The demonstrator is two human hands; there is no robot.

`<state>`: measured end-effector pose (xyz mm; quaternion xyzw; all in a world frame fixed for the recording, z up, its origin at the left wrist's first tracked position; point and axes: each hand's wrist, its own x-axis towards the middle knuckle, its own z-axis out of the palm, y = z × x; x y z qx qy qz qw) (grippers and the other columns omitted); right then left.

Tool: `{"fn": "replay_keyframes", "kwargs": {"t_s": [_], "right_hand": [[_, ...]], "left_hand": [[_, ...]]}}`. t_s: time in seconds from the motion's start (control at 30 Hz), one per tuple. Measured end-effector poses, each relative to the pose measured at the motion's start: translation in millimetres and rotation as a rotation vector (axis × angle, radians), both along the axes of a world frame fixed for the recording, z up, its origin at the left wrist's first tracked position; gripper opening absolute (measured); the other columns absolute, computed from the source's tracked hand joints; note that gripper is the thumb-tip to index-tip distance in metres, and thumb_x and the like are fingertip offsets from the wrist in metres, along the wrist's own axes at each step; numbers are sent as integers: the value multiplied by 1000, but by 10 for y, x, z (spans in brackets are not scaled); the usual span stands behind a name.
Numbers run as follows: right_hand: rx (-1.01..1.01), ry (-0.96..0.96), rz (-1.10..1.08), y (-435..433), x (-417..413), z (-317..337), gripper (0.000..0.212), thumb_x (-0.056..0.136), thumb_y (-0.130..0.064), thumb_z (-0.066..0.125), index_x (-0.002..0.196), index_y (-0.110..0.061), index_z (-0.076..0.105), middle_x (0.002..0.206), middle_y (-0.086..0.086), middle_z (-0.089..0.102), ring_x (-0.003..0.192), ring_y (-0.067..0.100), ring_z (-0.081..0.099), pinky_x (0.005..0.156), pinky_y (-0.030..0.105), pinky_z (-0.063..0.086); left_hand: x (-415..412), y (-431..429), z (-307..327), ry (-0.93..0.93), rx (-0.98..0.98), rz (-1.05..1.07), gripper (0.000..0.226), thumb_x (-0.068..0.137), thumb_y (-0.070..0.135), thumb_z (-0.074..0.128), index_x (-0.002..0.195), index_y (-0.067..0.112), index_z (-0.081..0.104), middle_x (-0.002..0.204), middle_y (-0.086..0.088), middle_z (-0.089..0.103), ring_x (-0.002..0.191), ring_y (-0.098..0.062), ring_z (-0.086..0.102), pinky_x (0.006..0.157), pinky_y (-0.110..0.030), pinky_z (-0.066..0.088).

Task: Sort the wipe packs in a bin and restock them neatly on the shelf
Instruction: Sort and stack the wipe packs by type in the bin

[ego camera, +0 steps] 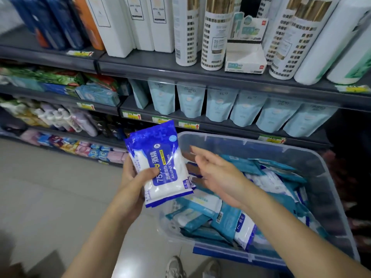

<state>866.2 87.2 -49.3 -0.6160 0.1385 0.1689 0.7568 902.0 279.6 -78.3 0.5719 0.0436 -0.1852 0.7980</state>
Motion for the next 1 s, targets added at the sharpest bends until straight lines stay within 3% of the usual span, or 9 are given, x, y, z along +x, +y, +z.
{"fn": "replay_keyframes", "kwargs": {"t_s": [0.07,0.13,0.2,0.3,0.43,0.6,0.8,1.0], "right_hand": [[-337,-47,258,-46,-54,-231,48,87,-21,63,132,-24,47,135,-8,51,120,2,48,109,26,34],[-629,-62,580,-32,-129,-482,62,82,-26,71,137,-19,43,143,-5,44,127,5,42,109,19,29],[-759,-48,808,28,-170,-660,74,79,-34,74,142,-21,37,146,-4,37,132,10,36,105,16,26],[-827,-38,965,79,-128,-835,79,78,-39,74,144,-26,33,144,1,36,131,17,34,104,22,29],[-856,-110,1058,64,-64,-930,82,76,-36,76,145,-30,31,141,-1,40,128,16,38,105,26,33],[-939,-245,1209,122,-34,-930,84,78,-18,73,146,-37,26,148,-2,33,133,17,31,107,27,28],[-1002,-365,1308,129,-57,-949,49,81,-12,65,125,-31,58,149,-1,26,129,26,29,105,36,33],[-998,-379,1282,-35,-93,-886,25,83,-18,62,107,-24,66,146,-3,30,126,22,36,98,29,34]], "left_hand": [[-6,140,-38,54,-36,45,60,60,11,63,116,25,51,95,1,71,74,-14,70,59,-29,58],[-31,249,-61,91,-47,88,57,62,14,60,118,24,51,98,-1,70,75,-15,70,58,-29,57],[-65,326,-84,108,-38,119,66,53,16,68,117,24,52,98,-1,70,75,-15,70,58,-29,57],[-124,384,-102,138,-14,149,76,42,27,71,115,23,51,99,-2,70,75,-17,70,58,-30,58],[-202,418,-151,152,-9,167,63,55,17,67,116,23,51,101,-3,69,75,-16,70,57,-31,58],[-274,410,-177,171,16,151,93,47,29,72,135,14,44,111,-8,66,82,-20,70,63,-34,58],[-339,392,-122,179,8,193,76,47,24,71,120,18,50,94,0,71,72,-15,71,53,-28,56],[-396,347,-53,184,15,215,78,42,28,71,117,19,49,90,1,72,71,-16,71,52,-28,56]]}}
